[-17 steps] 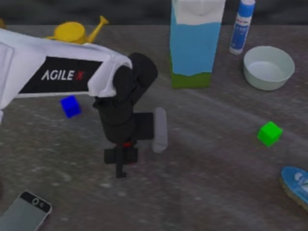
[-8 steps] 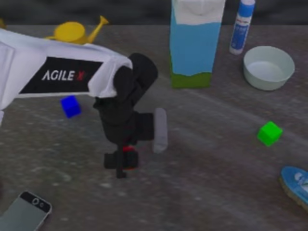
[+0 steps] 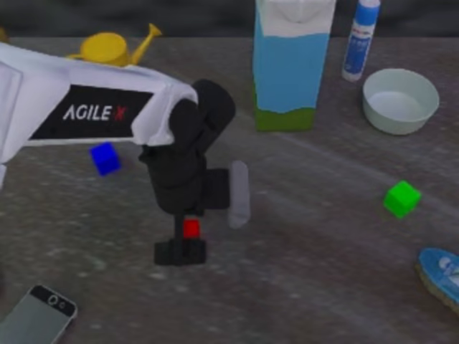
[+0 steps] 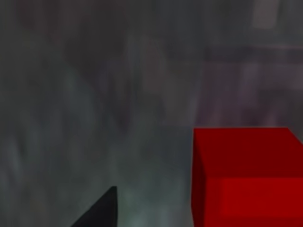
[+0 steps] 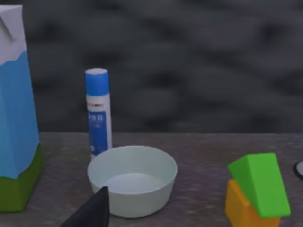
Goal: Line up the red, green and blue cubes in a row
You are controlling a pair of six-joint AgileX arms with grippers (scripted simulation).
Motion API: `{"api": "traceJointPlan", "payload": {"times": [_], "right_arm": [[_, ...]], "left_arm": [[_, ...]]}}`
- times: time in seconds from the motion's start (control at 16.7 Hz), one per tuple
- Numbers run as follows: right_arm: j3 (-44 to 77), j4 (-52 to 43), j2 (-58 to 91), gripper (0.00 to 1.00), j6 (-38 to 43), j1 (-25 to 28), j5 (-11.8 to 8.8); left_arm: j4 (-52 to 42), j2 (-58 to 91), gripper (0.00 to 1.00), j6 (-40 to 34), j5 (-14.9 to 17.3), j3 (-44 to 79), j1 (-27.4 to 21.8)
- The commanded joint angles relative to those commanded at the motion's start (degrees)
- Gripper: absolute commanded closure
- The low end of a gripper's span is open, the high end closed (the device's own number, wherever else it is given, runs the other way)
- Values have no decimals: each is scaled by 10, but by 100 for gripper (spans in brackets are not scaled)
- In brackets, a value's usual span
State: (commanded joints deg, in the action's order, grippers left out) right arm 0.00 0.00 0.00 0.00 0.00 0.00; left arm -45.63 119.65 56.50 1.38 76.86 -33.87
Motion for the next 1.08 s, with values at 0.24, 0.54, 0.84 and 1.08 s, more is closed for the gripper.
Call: {"api": "traceJointPlan", "payload": {"times": [0.24, 0.54, 0.84, 1.08], "right_arm": [[0, 0, 0, 0, 0, 0, 0], [0, 0, 0, 0, 0, 0, 0], [0, 0, 0, 0, 0, 0, 0], [6, -4, 6, 0, -1, 1, 0]], "left_arm": [[-2, -1, 0, 1, 0, 2, 1], [-87, -34, 0, 2, -1, 49, 8], [-141, -62, 0, 1, 0, 79, 14], [-136, -65, 0, -1, -1, 73, 13]]}}
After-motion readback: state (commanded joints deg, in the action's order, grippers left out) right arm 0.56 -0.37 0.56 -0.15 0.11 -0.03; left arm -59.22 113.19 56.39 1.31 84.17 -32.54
